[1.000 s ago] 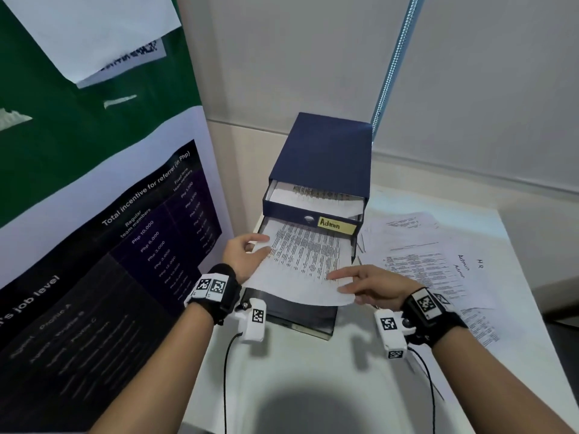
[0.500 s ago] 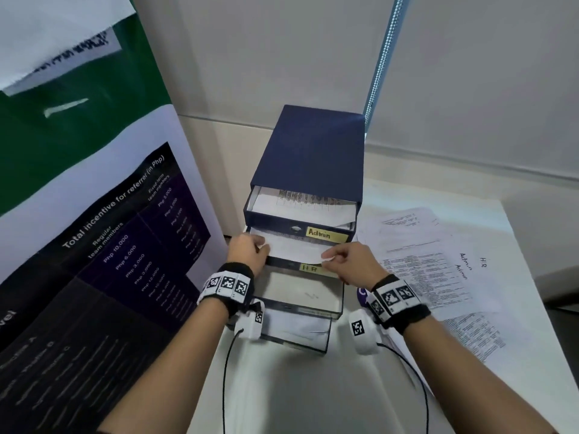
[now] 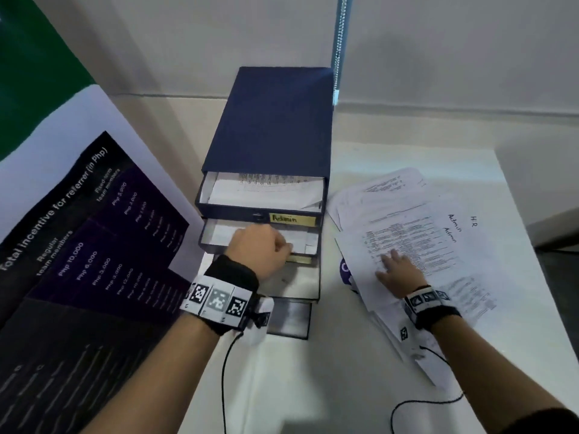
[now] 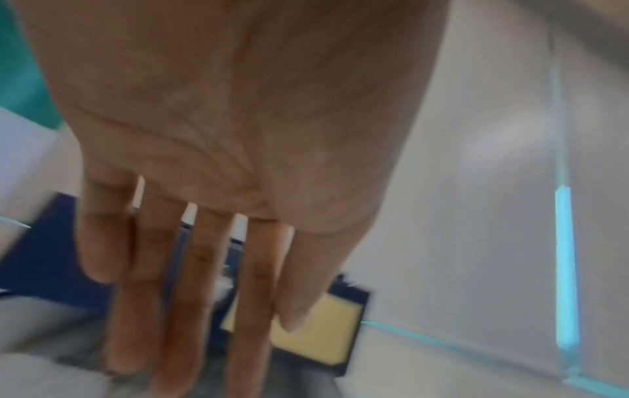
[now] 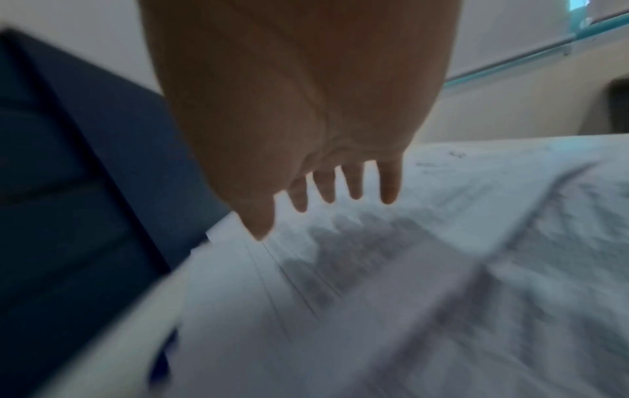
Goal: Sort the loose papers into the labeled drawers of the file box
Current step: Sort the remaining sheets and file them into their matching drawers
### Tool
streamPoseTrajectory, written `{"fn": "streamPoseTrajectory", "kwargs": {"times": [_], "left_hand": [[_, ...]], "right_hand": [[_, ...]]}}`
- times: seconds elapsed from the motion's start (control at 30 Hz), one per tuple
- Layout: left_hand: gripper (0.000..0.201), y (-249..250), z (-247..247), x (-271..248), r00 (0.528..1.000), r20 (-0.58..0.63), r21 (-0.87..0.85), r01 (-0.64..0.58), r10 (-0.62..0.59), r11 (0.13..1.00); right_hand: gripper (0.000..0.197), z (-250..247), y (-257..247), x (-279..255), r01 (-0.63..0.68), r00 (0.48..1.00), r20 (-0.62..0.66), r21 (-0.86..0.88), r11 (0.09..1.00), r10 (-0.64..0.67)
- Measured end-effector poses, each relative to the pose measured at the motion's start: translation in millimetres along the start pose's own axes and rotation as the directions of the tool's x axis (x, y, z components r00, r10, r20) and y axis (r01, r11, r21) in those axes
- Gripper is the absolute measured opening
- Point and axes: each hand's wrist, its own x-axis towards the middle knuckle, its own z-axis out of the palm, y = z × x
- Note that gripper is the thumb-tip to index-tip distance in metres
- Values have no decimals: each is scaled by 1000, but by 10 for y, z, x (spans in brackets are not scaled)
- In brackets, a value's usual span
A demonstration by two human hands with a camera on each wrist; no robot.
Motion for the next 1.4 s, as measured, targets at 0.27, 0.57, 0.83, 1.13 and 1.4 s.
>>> {"fn": "streamPoseTrajectory", "kwargs": {"times": [0.27, 0.57, 0.83, 1.13, 1.4], "left_hand": [[29, 938, 1086, 719, 922, 318, -316, -115, 220, 942], [55, 1307, 2382, 1084, 970, 239, 18, 35, -38, 999], [63, 1557, 2543, 1074, 964, 6, -303, 255, -266, 918], [59, 1474, 2506, 1141, 956, 205, -377, 273, -208, 885], [53, 1673, 1734, 995, 997, -38, -849, 0, -62, 528]], "right_hand": [[55, 536, 563, -748, 248, 968, -54, 55, 967, -246], [88, 239, 1250, -735, -399, 840, 78, 760, 513, 538], [69, 293, 1250, -599, -309, 858, 45, 841, 444, 512], [41, 309, 1269, -645, -187, 926, -23, 839, 511, 376], [41, -459, 1255, -826, 330, 698, -621, 722, 609, 358]]}}
